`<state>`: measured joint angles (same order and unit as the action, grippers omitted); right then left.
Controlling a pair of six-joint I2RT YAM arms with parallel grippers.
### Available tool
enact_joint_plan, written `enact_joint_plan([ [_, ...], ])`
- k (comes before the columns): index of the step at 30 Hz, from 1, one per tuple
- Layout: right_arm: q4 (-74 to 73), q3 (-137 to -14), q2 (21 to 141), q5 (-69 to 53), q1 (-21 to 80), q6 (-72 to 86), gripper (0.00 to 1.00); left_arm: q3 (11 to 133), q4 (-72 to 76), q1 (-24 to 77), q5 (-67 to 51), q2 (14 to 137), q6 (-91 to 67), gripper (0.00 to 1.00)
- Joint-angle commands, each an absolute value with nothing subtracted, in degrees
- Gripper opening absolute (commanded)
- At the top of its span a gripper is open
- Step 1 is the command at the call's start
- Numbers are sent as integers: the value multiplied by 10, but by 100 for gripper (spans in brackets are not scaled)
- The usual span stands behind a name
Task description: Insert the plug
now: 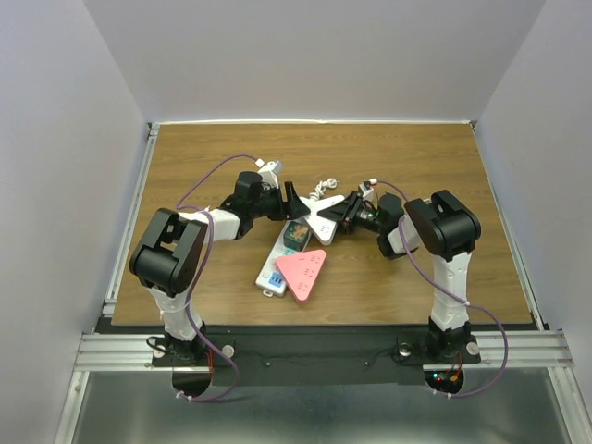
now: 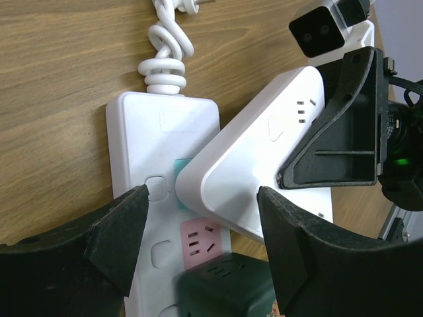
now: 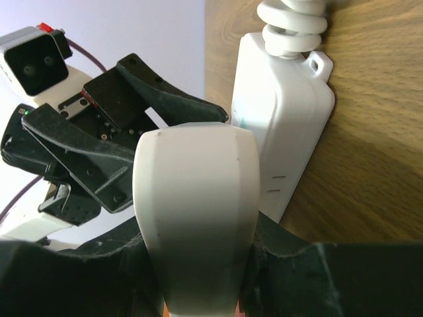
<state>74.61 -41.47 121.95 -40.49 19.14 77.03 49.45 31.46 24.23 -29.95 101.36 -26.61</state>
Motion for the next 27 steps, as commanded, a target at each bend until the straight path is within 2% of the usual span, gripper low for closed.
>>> enact_joint_plan([
  [1, 679, -427, 1224, -359, 192, 731, 0, 501, 327, 244, -310, 1016, -250, 78],
  [9, 632, -442, 1228, -344, 192, 713, 0, 479, 325, 244, -297, 1023, -245, 74],
  [20, 558, -472, 1235, -330, 177, 679, 1, 474, 309, 244, -276, 1039, -242, 60],
  [27, 454, -497, 1224, -305, 171, 632, 0, 476, 280, 244, -255, 1047, -233, 58],
])
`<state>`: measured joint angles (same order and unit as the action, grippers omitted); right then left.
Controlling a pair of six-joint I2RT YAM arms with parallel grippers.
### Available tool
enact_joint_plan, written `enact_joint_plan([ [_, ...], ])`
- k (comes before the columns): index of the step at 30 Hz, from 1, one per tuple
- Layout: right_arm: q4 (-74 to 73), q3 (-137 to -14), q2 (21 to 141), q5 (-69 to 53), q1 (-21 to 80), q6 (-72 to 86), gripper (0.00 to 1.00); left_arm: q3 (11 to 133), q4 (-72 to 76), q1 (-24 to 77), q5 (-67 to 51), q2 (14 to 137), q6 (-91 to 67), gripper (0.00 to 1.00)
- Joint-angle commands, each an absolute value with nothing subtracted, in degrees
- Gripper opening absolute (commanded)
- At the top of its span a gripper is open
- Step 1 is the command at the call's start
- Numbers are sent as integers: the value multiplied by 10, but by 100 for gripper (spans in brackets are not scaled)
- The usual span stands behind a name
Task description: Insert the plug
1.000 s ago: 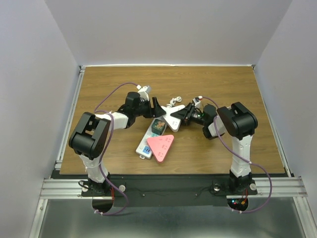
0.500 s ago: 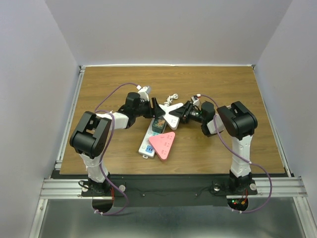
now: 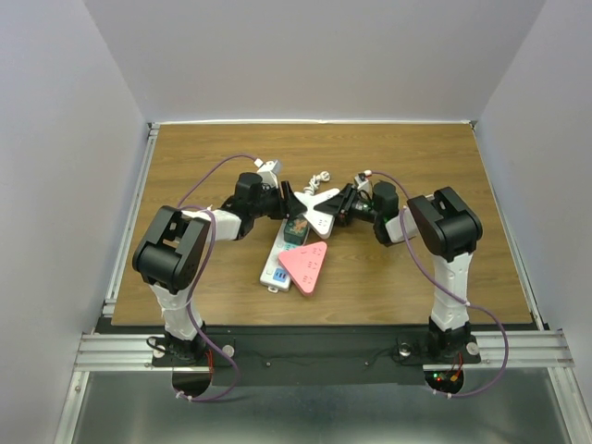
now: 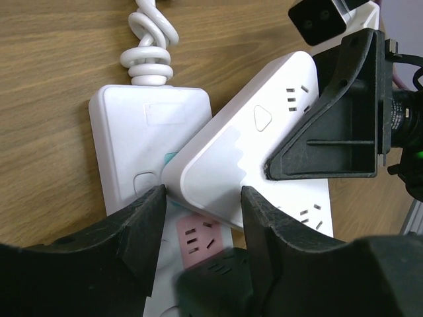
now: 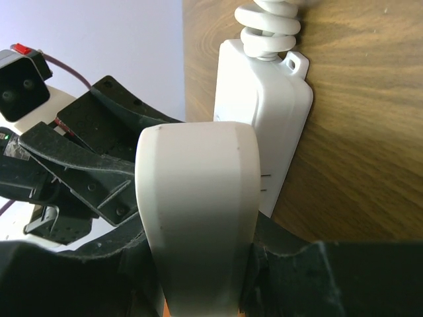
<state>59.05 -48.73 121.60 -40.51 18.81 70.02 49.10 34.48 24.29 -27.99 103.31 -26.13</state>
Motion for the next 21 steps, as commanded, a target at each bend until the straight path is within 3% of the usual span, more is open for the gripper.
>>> enact_joint_plan([
  [1, 450, -497, 1223, -302, 170, 632, 0, 477, 274, 244, -252, 1048, -232, 57],
  [10, 318, -530, 1200, -245, 170, 568, 1, 500, 207, 271, -186, 1058, -203, 57],
  [12, 309, -531, 1196, -242, 170, 563, 4, 510, 185, 281, -171, 1062, -196, 57],
  [18, 300, -525, 1172, -233, 170, 538, 48, 512, 178, 288, -159, 1070, -194, 57],
  [21, 297, -526, 1165, -234, 170, 533, 61, 510, 178, 288, -161, 1075, -196, 56],
])
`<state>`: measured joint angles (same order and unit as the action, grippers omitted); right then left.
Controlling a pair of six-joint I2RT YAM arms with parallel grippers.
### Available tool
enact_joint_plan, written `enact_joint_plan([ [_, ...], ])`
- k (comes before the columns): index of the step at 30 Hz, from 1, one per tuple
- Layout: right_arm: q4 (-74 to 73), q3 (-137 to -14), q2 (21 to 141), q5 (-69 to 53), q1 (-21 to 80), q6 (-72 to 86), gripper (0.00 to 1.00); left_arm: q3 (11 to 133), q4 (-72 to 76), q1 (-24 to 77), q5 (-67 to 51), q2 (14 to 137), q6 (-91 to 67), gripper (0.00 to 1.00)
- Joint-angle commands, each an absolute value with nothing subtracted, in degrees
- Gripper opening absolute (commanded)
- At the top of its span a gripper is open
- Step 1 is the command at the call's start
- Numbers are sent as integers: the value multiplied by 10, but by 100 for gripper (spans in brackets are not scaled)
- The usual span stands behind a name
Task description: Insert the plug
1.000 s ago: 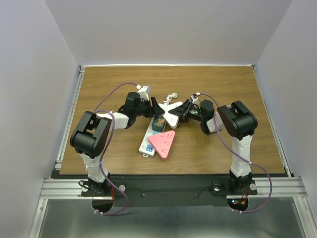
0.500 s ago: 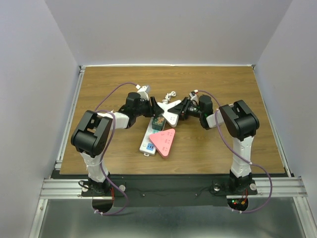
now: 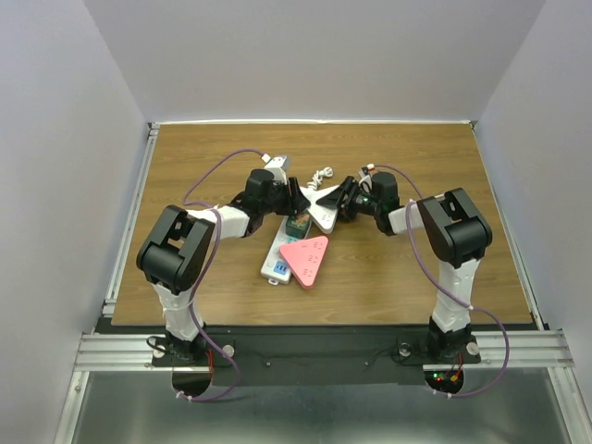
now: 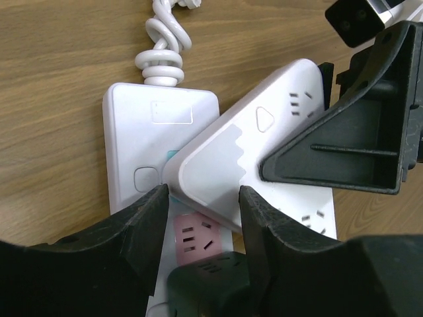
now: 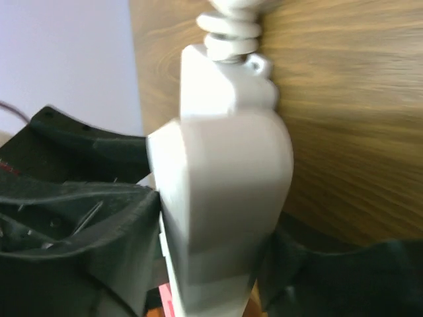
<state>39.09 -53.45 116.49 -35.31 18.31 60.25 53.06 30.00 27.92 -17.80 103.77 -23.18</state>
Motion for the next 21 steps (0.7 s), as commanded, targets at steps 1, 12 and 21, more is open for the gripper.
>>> enact_joint_plan([
  [1, 297, -528, 1164, -236, 170, 531, 65, 509, 179, 288, -162, 1075, -196, 56],
  [12, 281, -528, 1135, -223, 170, 509, 74, 504, 184, 289, -165, 1077, -199, 55],
  [21, 204, -552, 1094, -190, 170, 460, 75, 491, 192, 289, -162, 1080, -200, 53],
])
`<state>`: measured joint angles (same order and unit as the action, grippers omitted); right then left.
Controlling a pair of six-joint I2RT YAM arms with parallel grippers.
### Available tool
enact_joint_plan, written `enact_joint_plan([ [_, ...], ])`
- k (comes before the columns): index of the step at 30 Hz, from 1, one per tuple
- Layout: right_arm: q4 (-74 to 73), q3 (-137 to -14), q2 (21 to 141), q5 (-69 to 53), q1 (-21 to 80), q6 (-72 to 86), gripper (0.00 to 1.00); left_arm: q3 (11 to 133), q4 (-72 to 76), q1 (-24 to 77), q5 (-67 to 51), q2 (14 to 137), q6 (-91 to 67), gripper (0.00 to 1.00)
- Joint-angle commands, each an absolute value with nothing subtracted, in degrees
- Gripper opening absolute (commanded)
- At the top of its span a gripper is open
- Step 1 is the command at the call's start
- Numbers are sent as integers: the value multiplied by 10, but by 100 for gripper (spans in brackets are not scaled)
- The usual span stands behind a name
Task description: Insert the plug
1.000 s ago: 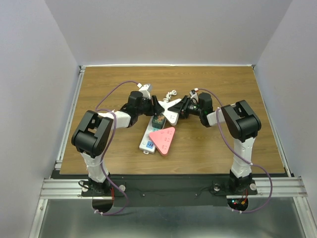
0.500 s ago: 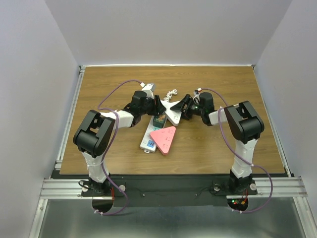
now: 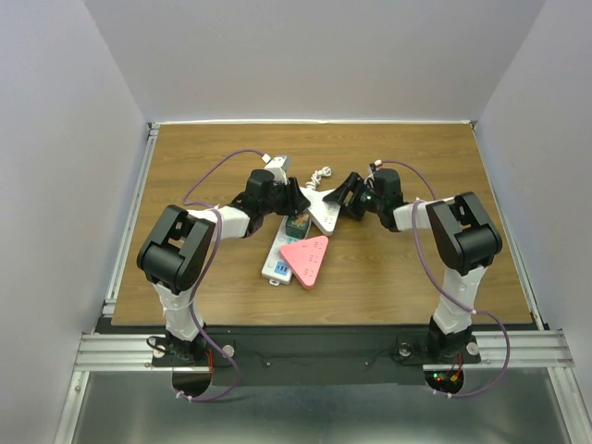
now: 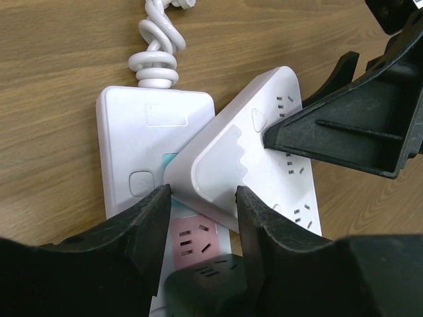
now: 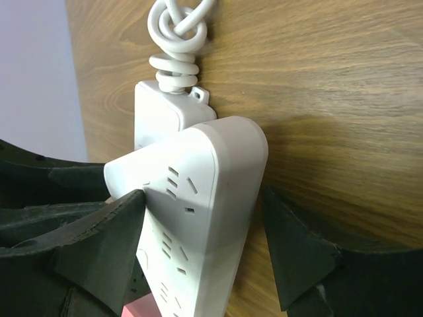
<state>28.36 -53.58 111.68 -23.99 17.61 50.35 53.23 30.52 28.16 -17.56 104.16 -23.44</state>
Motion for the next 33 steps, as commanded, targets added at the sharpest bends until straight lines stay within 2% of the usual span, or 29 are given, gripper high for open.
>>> enact_joint_plan([
  [1, 196, -553, 1089, -183, 170, 452, 75, 491, 192, 289, -162, 1080, -199, 52],
  [9, 135, -559, 1003, -121, 170, 410, 76, 476, 202, 287, -161, 1082, -214, 41],
  [17, 107, -573, 945, -106, 170, 386, 77, 468, 200, 285, -149, 1077, -231, 35],
  [21, 101, -573, 921, -107, 170, 380, 77, 465, 191, 285, -141, 1082, -231, 26],
  [26, 91, -573, 877, -93, 170, 364, 79, 467, 150, 285, -104, 1082, -216, 20],
  [33, 83, -561, 828, -94, 169, 350, 81, 490, 90, 287, -77, 1092, -200, 15],
])
